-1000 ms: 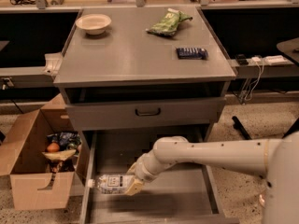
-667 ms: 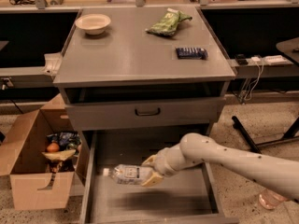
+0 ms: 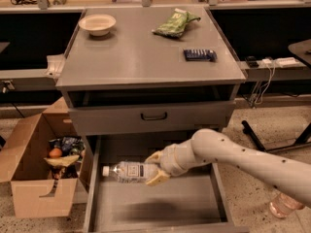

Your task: Pick blue plastic bottle from middle drawer and place on counter

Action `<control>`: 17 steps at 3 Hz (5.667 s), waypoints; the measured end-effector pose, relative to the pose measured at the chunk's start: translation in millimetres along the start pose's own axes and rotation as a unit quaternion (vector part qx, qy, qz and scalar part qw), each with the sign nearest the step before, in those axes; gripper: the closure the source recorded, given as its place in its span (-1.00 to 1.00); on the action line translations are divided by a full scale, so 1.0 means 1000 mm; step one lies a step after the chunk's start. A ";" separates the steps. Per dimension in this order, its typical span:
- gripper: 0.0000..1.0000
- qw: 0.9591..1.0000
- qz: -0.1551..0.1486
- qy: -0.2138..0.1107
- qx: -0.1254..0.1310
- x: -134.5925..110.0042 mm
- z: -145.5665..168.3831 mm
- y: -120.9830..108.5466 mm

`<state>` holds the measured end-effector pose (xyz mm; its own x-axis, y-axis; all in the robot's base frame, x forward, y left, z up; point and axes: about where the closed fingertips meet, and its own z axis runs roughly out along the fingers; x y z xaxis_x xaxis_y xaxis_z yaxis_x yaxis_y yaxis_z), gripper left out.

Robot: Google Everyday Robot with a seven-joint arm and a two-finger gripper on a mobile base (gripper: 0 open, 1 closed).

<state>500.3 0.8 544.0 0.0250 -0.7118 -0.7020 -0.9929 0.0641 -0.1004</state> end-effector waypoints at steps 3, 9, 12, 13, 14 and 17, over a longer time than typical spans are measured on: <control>1.00 0.984 -0.150 -0.006 0.100 -0.173 -0.177 -0.032; 1.00 0.983 -0.064 -0.031 0.169 -0.295 -0.207 -0.250; 0.48 0.990 0.019 0.018 0.139 -0.267 -0.174 -0.295; 0.01 0.990 0.019 0.018 0.139 -0.267 -0.174 -0.295; -0.46 0.990 0.019 0.018 0.139 -0.267 -0.174 -0.295; -1.00 0.990 0.019 0.018 0.139 -0.267 -0.174 -0.295</control>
Offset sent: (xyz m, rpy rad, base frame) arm 0.0056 0.0056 0.2914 -0.0158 -0.4130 0.0989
